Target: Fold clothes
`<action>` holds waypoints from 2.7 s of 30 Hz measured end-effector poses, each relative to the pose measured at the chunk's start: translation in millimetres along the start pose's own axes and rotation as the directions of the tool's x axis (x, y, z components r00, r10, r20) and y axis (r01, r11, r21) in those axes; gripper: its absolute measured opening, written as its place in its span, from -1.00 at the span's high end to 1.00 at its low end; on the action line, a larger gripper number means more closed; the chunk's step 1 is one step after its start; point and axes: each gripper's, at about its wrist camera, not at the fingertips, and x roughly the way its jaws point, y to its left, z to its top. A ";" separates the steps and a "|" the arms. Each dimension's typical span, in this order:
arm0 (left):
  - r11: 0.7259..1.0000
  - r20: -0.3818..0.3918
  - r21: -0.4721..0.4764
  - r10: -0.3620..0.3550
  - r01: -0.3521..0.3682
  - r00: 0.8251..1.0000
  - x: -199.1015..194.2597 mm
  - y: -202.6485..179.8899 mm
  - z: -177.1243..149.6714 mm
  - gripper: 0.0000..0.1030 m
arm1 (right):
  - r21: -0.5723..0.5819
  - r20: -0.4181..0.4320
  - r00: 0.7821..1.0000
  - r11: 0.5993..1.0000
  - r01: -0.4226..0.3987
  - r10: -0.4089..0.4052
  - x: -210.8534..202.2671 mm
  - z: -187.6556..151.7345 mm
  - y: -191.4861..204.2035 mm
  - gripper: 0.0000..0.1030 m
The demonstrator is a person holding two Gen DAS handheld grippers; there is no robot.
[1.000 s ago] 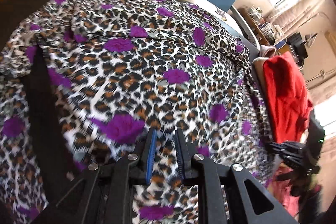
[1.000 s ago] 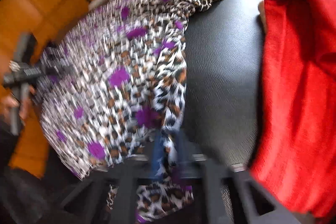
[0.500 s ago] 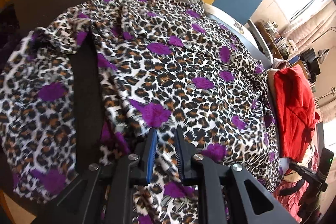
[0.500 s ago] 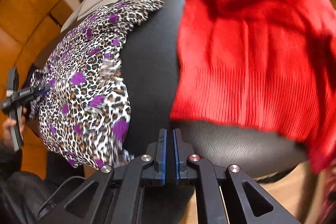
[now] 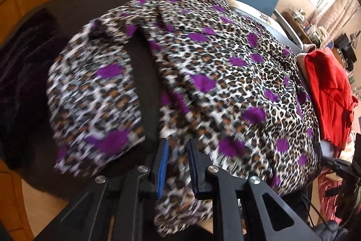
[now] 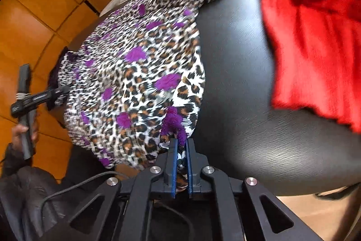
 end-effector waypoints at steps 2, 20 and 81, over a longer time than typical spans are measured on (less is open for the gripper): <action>1.000 0.011 -0.025 -0.009 0.010 1.000 -5.6 10.5 -9.2 0.59 | -0.007 0.008 0.999 0.999 0.052 -0.052 -4.4 1.6 -2.0 0.86; 0.994 -0.016 0.097 0.044 -0.042 0.999 4.1 -17.9 -45.8 0.88 | -0.133 0.054 0.997 0.989 0.064 -0.058 25.6 43.3 64.2 0.61; 0.928 0.140 -0.007 -0.369 0.373 0.919 13.1 -112.6 141.6 0.71 | -0.273 0.112 0.994 0.962 0.017 0.014 89.0 75.3 107.5 -0.98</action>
